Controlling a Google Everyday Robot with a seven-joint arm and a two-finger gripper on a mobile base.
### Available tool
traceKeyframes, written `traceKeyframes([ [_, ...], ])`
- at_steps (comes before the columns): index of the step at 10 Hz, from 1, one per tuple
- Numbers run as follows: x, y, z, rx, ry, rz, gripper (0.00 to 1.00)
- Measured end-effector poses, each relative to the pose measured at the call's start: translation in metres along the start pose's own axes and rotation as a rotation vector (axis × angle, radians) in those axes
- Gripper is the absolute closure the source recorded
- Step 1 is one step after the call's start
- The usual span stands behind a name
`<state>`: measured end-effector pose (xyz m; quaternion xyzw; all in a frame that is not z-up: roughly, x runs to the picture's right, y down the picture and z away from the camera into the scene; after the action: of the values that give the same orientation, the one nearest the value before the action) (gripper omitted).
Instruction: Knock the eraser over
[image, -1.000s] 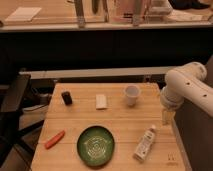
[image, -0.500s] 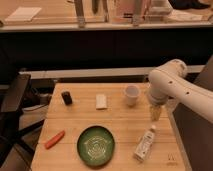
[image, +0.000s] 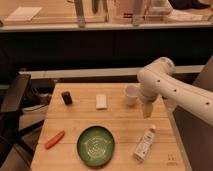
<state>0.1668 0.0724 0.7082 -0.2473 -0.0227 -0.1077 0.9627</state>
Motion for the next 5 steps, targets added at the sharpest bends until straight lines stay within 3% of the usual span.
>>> traceKeyframes([
  [5, -0.033, -0.022, 0.003, 0.016, -0.015, -0.085, 0.20],
])
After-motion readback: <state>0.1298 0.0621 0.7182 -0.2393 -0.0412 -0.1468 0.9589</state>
